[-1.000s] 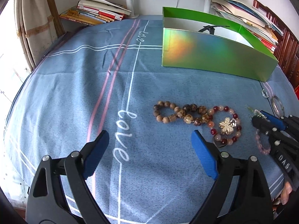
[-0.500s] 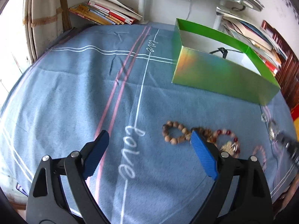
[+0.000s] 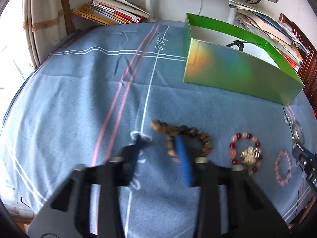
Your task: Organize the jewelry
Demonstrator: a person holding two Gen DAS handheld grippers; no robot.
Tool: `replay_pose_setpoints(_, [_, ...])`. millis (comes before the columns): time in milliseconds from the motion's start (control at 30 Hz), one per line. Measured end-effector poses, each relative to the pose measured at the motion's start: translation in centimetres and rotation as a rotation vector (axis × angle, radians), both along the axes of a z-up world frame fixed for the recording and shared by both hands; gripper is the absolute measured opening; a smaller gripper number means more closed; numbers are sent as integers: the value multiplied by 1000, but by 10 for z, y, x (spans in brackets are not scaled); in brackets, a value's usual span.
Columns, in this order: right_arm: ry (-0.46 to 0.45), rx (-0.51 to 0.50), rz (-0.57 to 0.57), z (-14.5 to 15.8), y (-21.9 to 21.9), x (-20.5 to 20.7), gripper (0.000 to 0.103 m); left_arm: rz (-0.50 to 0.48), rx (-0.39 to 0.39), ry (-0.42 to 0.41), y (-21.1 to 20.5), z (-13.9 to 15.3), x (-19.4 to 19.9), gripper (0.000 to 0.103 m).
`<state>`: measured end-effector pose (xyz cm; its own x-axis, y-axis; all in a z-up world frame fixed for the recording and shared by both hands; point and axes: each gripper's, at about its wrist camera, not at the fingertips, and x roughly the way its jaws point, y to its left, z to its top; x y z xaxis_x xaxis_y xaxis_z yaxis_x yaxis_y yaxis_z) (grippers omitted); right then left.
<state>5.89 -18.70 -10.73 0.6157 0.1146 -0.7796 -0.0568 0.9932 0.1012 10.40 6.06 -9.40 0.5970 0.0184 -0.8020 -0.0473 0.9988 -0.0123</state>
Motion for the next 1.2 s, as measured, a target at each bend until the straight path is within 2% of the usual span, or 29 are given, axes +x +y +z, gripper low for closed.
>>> replay_pose_setpoints(33, [2,0,-1,-1,0,0,15,-2,-7,4,3,1,-3,8])
replay_pose_setpoints(333, [7,-18,-4,-1,3,1,15,28,48,-29,22,17,-19,10])
replay_pose_setpoints(367, [7,-19,-4,-1,3,1,15,23,51,-29,22,17,-20,19])
replay_pose_setpoints(400, [7,-19,-4,-1,3,1,15,18,53,-28,21,17,-21,31])
replay_pose_setpoints(600, [7,-15,-5,-1,3,1,15,-12,61,-22,12,14,-25,56])
replay_pose_setpoints(767, [7,-11,-6,-1,3,1,15,-40,76,-30,4,14,-27,62])
replay_pose_setpoints(1200, [9,-39,-13,-2,7,2,15,-74,88,-14,-6,1,-26,63])
